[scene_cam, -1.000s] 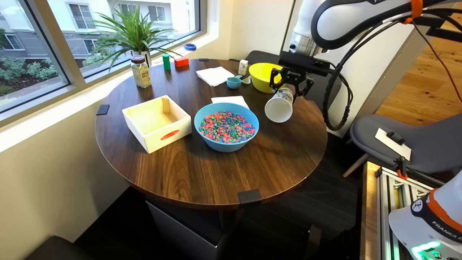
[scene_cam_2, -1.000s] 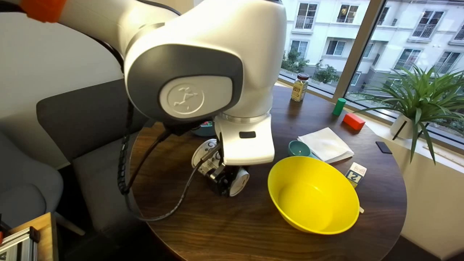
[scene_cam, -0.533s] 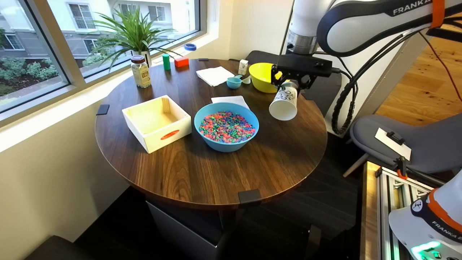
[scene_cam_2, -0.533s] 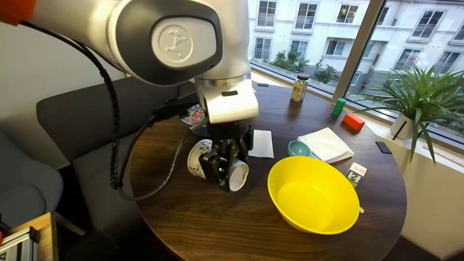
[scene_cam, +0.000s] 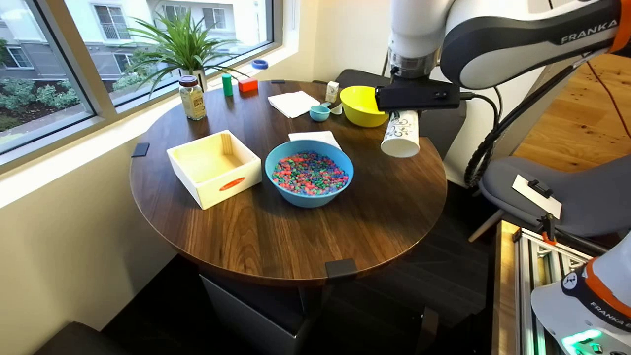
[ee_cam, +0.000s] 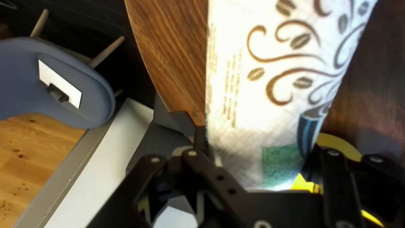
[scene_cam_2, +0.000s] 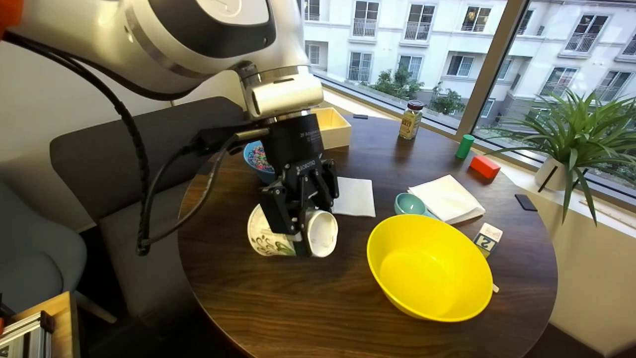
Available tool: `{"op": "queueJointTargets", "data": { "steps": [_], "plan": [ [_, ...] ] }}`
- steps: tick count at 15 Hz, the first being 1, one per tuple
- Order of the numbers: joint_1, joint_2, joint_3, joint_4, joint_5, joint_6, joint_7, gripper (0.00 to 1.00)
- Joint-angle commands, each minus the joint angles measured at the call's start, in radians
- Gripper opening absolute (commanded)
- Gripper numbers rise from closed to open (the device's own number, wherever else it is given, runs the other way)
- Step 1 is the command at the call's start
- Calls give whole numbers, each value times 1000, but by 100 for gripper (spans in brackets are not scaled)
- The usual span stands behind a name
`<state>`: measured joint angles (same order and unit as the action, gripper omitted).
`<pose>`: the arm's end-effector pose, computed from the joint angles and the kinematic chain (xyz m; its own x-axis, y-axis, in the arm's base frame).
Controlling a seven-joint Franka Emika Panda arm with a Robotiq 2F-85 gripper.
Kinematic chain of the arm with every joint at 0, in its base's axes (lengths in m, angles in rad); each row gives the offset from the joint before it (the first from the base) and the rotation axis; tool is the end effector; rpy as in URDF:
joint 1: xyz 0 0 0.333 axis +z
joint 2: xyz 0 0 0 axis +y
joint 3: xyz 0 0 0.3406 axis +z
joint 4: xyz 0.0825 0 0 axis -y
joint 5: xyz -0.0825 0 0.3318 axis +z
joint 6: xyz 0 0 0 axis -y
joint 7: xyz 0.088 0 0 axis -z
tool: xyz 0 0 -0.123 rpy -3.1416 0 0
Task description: Turn the paper cup over
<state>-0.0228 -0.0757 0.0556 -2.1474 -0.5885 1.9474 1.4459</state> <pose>0.4671 -0.0297 0.4712 0.4103 -0.7849 0.4642 -0.9114 -0.3351 0.2389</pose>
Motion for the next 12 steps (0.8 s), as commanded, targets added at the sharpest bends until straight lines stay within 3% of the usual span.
{"op": "queueJointTargets", "data": {
  "steps": [1,7,12],
  "plan": [
    [25,18,20,18,-118,-75,42,40],
    [59,50,35,21,-241,-91,44,40],
    [87,71,47,12,-368,-76,134,40]
  ]
}}
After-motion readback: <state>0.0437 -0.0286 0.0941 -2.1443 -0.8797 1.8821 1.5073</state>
